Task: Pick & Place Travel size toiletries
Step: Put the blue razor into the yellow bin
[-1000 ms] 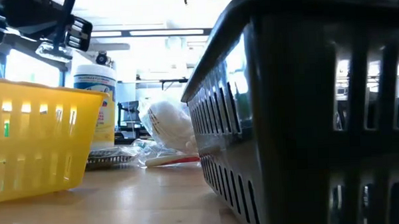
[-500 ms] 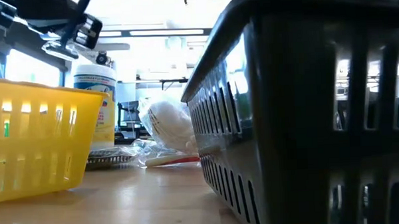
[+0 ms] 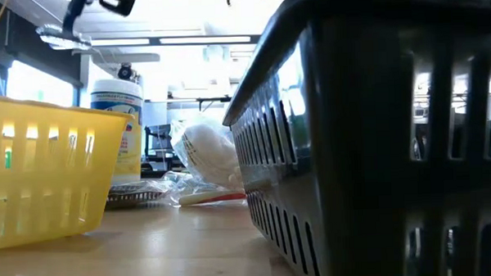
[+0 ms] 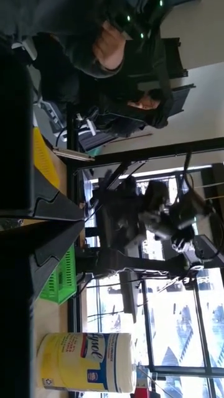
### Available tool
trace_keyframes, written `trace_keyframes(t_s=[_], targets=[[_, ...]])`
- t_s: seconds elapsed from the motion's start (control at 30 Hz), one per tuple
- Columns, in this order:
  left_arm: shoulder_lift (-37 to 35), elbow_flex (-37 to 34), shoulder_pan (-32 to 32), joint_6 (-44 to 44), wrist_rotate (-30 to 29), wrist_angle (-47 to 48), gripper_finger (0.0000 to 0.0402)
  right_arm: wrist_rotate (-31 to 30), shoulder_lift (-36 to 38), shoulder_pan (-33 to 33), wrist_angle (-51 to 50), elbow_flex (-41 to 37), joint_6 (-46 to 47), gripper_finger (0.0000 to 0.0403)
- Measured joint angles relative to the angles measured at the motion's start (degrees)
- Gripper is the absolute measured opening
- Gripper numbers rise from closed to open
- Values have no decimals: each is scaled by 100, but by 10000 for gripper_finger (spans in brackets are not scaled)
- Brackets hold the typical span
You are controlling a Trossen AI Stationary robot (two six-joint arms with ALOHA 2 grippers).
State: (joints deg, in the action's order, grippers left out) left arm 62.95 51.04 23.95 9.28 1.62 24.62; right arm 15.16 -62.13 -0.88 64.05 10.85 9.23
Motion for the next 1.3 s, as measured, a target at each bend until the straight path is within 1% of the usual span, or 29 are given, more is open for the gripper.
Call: trace_keyframes(t_s=[0.1, 0.3, 0.43, 0.57, 0.7, 0.8, 1.03, 1.3], targets=[[404, 236, 276, 0, -7, -11, 20, -105, 0, 2, 2, 0, -30, 3], [1059, 518, 820, -159, 16, -152, 20, -760, 0, 0, 32, 0, -41, 3], [1454, 593, 1081, -458, 25, -456, 20, -777, 0, 1, 4, 0, -41, 3], [1777, 650, 1244, -504, 11, -539, 20, -778, 2, 0, 2, 0, -30, 3], [2082, 648, 1247, -505, -57, -347, 20, -776, 2, 0, 2, 0, -16, 3], [2260, 650, 1212, -509, -76, -380, 20, -774, 0, 0, -17, 0, 143, 3], [2401, 650, 936, -1484, -28, -257, 20, -760, 2, 88, -94, 0, 249, 3], [2603, 637, 909, -1560, 79, -126, 20, -767, 2, 127, -94, 0, 256, 3]])
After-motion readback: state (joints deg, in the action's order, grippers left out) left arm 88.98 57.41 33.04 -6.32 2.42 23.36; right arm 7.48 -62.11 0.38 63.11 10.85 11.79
